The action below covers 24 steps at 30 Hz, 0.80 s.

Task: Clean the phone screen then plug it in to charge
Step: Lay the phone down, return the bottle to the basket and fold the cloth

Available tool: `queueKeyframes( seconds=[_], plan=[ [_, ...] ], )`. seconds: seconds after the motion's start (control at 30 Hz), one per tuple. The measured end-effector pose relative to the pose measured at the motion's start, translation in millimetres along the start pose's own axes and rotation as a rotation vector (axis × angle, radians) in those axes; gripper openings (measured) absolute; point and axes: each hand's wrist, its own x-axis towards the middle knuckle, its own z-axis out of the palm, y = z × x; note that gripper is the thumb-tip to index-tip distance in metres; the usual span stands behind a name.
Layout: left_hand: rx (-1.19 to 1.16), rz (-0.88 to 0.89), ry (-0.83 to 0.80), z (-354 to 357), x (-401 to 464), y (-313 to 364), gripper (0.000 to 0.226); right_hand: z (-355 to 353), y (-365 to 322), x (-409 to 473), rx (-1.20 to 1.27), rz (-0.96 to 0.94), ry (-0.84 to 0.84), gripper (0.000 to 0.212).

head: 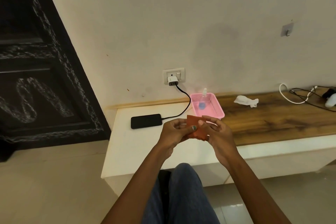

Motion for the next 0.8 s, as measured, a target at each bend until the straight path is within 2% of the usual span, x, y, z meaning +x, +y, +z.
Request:
queueKeyframes(
  seconds=[0.1,0.23,0.4,0.5,0.7,0.8],
  plan=[
    [-0.016,-0.013,-0.003,7.7,0.6,-1.4,0.02,-7.5,2.5,0.4,0.058,0.108,-0.054,0.042],
    [-0.025,-0.058,0.017,12.9,6.5,-6.3,0.019,-18.5,6.6,9.3,0.025,0.12,-0.033,0.029],
    [0.012,-0.097,0.027,15.6,30.0,-14.8,0.019,-33.4,18.3,31.4,-0.018,0.16,0.023,0.026],
    [0.011,-0.124,0.041,23.4,52.5,-26.5,0.018,-42.6,28.4,53.0,-0.042,0.167,0.046,0.021],
    [-0.012,-0.169,0.086,40.9,109.8,-48.0,0.018,-55.6,46.2,115.2,-0.056,0.217,0.044,0.03],
    [-0.052,-0.204,0.059,47.9,144.9,-58.2,0.018,-60.9,59.7,157.7,-0.101,0.217,0.058,0.023]
  ],
)
